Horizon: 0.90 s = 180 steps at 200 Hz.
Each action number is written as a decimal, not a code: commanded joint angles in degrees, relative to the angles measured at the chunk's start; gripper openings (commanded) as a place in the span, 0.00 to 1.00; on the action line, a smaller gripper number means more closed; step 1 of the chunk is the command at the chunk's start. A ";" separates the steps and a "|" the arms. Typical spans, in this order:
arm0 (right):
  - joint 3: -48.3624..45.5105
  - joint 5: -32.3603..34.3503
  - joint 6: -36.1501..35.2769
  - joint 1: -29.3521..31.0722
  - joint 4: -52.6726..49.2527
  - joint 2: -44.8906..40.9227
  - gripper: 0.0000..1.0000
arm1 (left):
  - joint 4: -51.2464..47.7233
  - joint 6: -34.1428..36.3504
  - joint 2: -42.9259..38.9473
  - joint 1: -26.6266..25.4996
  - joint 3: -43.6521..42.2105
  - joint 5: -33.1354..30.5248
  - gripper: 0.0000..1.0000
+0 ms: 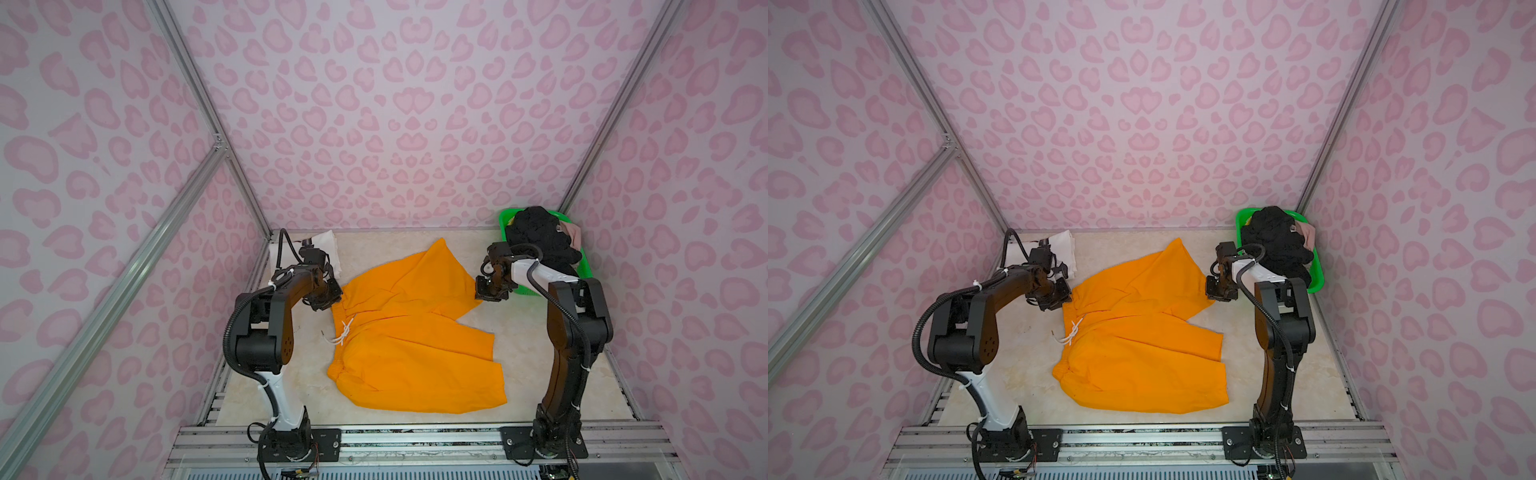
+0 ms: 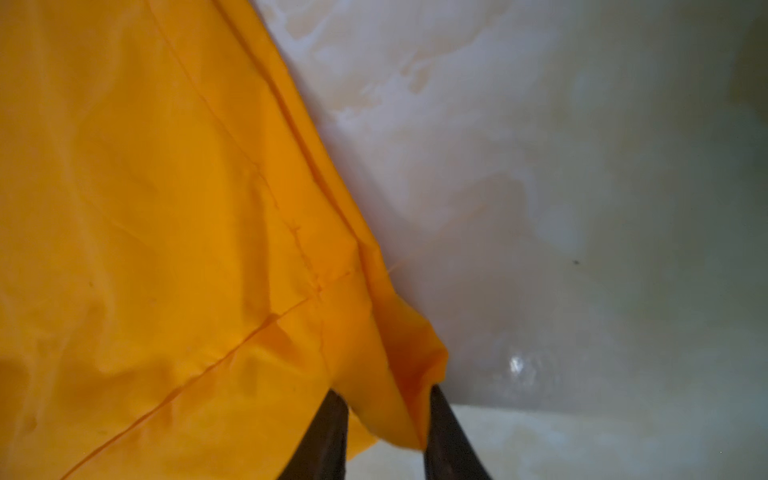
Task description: Fold and stack the mixed laundry pile
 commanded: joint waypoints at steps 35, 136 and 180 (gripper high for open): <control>-2.27 5.96 -3.34 0.12 -2.75 -3.04 0.05 | 0.90 2.18 8.42 0.09 12.47 6.24 0.03; 4.04 11.44 -8.18 1.66 -13.50 -10.97 0.47 | -2.81 6.16 0.85 0.60 18.40 2.48 0.03; -17.45 -2.95 -0.78 3.00 -10.91 -28.36 0.50 | -1.69 6.04 1.89 0.58 17.32 3.72 0.03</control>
